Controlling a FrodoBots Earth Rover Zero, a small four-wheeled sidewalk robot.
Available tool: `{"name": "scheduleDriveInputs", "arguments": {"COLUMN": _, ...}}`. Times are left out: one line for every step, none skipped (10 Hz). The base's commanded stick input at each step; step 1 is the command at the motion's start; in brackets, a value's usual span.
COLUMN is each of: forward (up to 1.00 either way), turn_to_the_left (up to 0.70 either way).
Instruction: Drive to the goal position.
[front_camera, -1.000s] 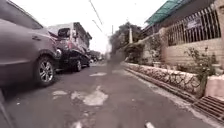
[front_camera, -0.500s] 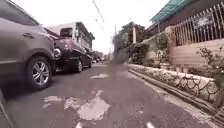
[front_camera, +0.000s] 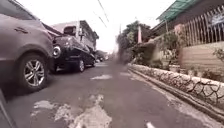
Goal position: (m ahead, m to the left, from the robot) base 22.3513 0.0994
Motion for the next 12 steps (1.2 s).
{"name": "scheduleDriveInputs", "arguments": {"forward": 0.70, "turn_to_the_left": 0.00}}
{"name": "scheduleDriveInputs", "arguments": {"forward": 0.70, "turn_to_the_left": 0.00}}
{"name": "scheduleDriveInputs", "arguments": {"forward": 0.70, "turn_to_the_left": 0.00}}
{"name": "scheduleDriveInputs", "arguments": {"forward": 0.70, "turn_to_the_left": 0.00}}
{"name": "scheduleDriveInputs", "arguments": {"forward": 0.70, "turn_to_the_left": 0.00}}
{"name": "scheduleDriveInputs", "arguments": {"forward": 0.70, "turn_to_the_left": 0.00}}
{"name": "scheduleDriveInputs", "arguments": {"forward": 0.70, "turn_to_the_left": 0.00}}
{"name": "scheduleDriveInputs", "arguments": {"forward": 0.70, "turn_to_the_left": 0.00}}
{"name": "scheduleDriveInputs", "arguments": {"forward": 0.70, "turn_to_the_left": 0.00}}
{"name": "scheduleDriveInputs", "arguments": {"forward": 0.70, "turn_to_the_left": 0.00}}
{"name": "scheduleDriveInputs", "arguments": {"forward": 0.70, "turn_to_the_left": 0.01}}
{"name": "scheduleDriveInputs", "arguments": {"forward": 0.70, "turn_to_the_left": 0.07}}
